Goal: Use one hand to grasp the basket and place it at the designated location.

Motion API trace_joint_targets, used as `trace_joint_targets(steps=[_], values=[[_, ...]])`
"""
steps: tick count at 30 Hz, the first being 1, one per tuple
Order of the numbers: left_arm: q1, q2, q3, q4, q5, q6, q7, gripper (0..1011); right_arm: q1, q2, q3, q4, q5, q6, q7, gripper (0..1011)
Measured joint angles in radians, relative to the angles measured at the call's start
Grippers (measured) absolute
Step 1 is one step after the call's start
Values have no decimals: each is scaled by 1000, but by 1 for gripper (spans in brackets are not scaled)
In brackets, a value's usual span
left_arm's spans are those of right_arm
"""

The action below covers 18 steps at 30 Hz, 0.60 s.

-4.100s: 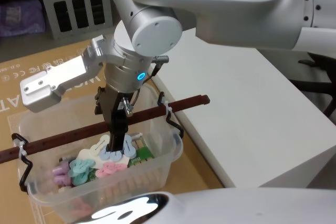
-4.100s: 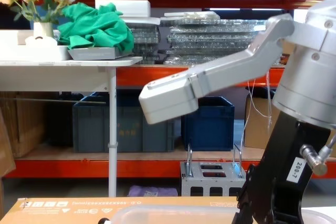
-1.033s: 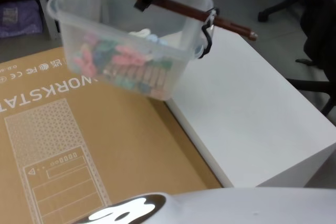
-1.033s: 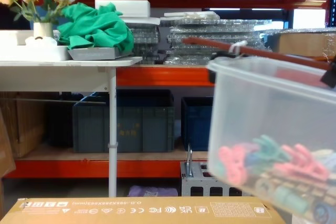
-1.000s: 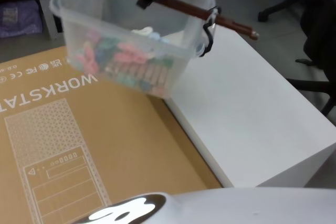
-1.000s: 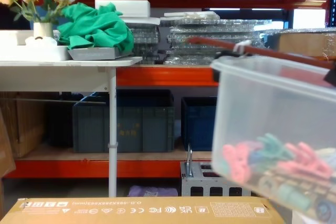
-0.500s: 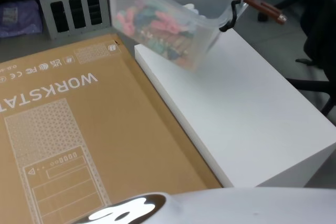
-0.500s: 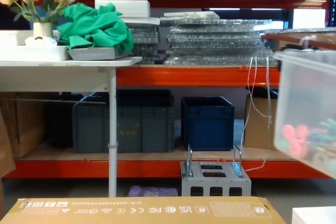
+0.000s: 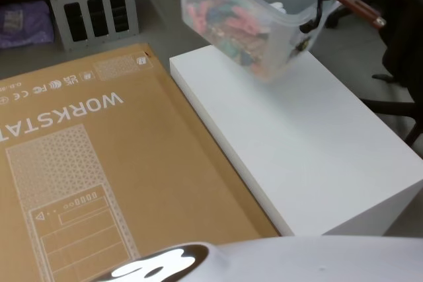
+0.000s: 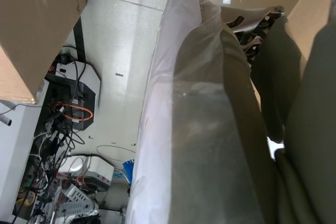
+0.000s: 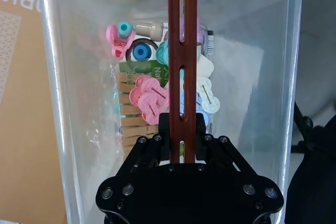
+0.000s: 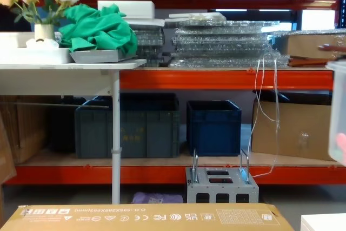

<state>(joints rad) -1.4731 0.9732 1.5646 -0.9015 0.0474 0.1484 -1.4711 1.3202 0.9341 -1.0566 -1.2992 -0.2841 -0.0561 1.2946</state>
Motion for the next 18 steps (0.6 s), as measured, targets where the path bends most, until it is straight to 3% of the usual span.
trace_joint_targets(steps=[18], values=[[0,0,0,0,0,0,0,0,-51,-1,-6,107,-62,58,16,237]])
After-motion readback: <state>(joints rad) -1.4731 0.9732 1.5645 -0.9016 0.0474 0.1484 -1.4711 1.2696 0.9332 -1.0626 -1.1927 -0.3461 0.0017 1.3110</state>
